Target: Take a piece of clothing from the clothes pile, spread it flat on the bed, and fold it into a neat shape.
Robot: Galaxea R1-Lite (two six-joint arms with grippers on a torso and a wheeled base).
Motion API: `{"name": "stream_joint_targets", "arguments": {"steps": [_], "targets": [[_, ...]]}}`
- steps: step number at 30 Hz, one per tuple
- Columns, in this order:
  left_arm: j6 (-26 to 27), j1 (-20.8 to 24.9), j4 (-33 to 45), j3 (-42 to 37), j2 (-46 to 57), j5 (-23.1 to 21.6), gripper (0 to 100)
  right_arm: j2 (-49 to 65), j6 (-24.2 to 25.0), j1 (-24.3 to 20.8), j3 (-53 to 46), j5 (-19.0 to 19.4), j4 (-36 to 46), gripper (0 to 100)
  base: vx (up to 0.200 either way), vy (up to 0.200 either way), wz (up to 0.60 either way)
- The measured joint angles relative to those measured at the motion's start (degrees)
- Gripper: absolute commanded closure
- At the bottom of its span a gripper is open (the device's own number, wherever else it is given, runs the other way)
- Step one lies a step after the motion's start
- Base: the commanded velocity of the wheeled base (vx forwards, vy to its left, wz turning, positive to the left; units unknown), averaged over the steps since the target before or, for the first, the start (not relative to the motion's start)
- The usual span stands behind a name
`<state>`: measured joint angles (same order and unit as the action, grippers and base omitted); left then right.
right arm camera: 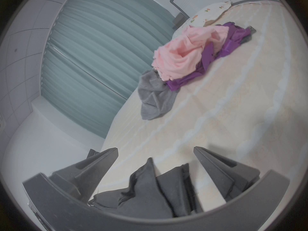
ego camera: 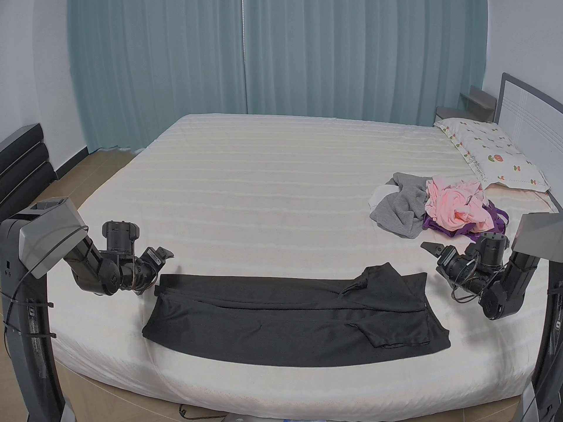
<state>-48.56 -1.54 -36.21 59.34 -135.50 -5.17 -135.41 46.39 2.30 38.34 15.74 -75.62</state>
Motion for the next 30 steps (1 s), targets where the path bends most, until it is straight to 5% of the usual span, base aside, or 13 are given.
{"name": "stream_joint_targets", "arguments": {"steps": [8,22,23,30], "targets": [[-1.1,-1.33,0.05,-0.66,0.68,-1.72,0,7.74,-1.83,-4.94,-5.11,5.06,4.89,0,0.0,0.0,0.0],[-2.84,-2.54,0.05,-1.96,2.34,-5.42,0,2.19,-11.22,-7.2,-3.61,5.56,8.67,0,0.0,0.0,0.0],[-2.84,-2.56,0.05,-1.99,2.39,-5.42,0,1.56,-11.46,-7.14,-3.23,5.56,8.67,100,0.0,0.0,0.0],[-2.86,-2.57,-0.05,-2.07,2.47,-5.39,0,-0.72,-13.71,-6.85,-2.62,5.22,8.64,100,0.0,0.0,0.0]]}}
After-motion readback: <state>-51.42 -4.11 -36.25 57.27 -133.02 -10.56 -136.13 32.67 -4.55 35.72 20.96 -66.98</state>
